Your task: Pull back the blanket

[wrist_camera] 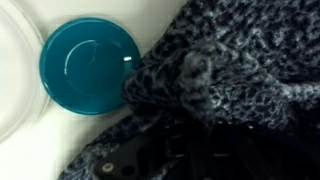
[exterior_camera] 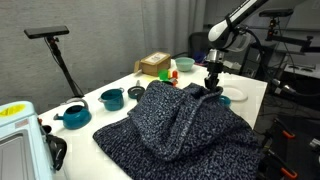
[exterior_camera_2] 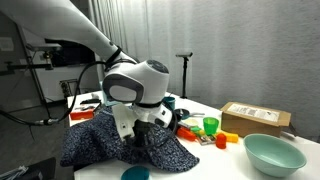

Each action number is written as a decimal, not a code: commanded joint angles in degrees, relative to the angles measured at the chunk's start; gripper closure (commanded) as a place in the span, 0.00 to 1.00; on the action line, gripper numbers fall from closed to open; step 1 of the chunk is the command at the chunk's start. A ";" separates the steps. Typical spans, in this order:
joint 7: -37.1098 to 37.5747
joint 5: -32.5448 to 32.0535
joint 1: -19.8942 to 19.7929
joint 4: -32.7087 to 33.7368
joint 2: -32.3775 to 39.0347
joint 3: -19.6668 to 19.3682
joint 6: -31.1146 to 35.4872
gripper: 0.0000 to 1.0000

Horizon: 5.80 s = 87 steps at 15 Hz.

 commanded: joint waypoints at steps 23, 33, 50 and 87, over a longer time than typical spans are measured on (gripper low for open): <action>-1.61 -6.84 34.67 -26.03 -28.07 14.13 32.09 0.99; 4.75 -4.30 34.95 -27.48 -29.60 13.62 30.56 0.55; 28.01 -15.54 10.65 -14.36 -25.36 -1.10 9.97 0.00; 0.61 14.71 2.83 -4.59 0.43 0.17 -9.76 0.31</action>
